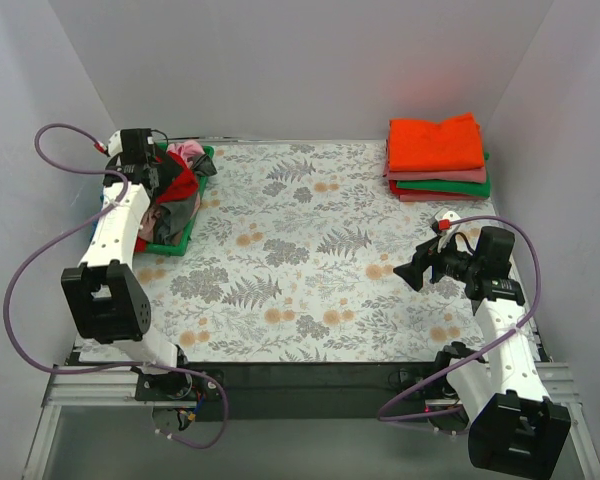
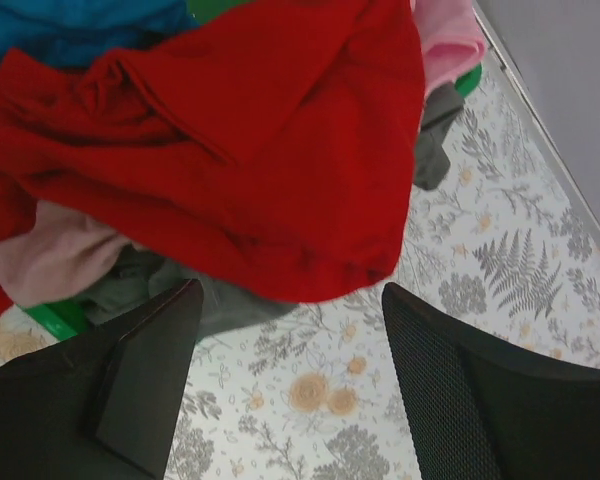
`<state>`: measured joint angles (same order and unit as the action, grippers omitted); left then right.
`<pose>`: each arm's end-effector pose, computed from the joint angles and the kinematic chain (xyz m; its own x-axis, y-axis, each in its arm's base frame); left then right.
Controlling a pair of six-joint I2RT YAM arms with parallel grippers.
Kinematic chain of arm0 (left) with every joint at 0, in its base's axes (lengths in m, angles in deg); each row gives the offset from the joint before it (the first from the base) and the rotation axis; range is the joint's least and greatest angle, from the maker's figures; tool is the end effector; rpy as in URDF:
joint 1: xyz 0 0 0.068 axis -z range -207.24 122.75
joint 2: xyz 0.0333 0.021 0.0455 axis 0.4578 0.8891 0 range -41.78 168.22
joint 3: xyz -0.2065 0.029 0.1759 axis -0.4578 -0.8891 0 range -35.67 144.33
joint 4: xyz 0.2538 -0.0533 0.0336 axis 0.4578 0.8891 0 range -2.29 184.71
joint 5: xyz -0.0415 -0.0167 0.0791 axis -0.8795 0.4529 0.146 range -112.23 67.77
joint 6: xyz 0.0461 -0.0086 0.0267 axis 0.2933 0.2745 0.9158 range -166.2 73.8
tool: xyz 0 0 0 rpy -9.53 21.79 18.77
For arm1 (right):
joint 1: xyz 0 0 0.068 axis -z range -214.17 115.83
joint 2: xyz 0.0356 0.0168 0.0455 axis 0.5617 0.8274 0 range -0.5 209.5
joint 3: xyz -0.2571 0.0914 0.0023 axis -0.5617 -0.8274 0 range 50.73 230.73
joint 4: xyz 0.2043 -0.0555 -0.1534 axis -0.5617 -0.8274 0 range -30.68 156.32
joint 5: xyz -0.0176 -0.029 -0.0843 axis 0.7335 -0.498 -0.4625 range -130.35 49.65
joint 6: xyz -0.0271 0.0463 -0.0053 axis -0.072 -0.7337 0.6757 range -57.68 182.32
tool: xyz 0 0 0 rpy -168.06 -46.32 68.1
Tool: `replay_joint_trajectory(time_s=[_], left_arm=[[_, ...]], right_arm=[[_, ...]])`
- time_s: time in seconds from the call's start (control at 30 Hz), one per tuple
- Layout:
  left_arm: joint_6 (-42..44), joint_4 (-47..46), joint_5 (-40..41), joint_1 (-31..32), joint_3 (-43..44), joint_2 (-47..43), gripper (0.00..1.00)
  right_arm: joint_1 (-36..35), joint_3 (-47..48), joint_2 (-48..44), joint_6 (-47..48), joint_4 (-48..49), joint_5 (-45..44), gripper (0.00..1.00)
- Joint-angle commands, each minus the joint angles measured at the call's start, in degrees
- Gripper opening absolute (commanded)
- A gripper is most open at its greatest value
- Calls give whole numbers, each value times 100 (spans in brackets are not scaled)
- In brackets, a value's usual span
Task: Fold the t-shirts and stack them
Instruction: Grab the tshirt from the pile
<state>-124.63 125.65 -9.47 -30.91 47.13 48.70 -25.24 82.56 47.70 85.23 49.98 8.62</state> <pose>0.3479 0.0303 0.3265 0.0690 -0.9530 -0.2949 -0.7421 0.1485 -0.6536 0.1799 -0.0010 0.2464 -0.2872 -0.2136 -0.9337 -0.6915 0.7208 0.0478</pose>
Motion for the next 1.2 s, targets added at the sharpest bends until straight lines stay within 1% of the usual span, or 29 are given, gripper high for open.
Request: replay_joint_trajectory(time_s=[0.0, 0.13, 0.2, 0.4, 0.53, 0.7, 0.77, 0.87, 0.9, 0.97, 1.0, 1.1, 1.17], left_arm=[[48, 109, 157, -187, 587, 338, 70], [65, 170, 315, -196, 973, 708, 69], [39, 223, 525, -196, 983, 804, 69], [-523, 531, 1290, -196, 1010, 963, 67], [-699, 505, 1449, -223, 1115, 1146, 66], [-822, 654, 1379, -293, 1501, 1560, 52], [-814, 654, 1335, -328, 1563, 1692, 49], [-787, 601, 1178, -416, 1572, 1736, 31], [-779, 575, 1125, -442, 1581, 1710, 19], [-709, 452, 853, -539, 1519, 1632, 2], [-674, 400, 782, -565, 1485, 1518, 0], [-542, 92, 659, -618, 1361, 1254, 0], [-498, -197, 571, -627, 1326, 859, 0]], right_arm=[[21, 86, 31, 90, 148, 209, 98], [21, 95, 5, 90, 131, 236, 98], [21, 95, -4, 99, 131, 227, 98], [21, 104, 5, 99, 113, 280, 98], [13, 104, 31, 90, 104, 288, 98], [13, 112, 66, 90, 96, 262, 98], [21, 112, 92, 90, 87, 253, 98], [21, 121, 101, 99, 78, 236, 98], [21, 130, 101, 99, 78, 227, 98], [21, 130, 110, 99, 69, 244, 98], [21, 130, 101, 99, 69, 236, 98], [21, 130, 128, 99, 69, 236, 98], [21, 130, 119, 99, 69, 236, 97]])
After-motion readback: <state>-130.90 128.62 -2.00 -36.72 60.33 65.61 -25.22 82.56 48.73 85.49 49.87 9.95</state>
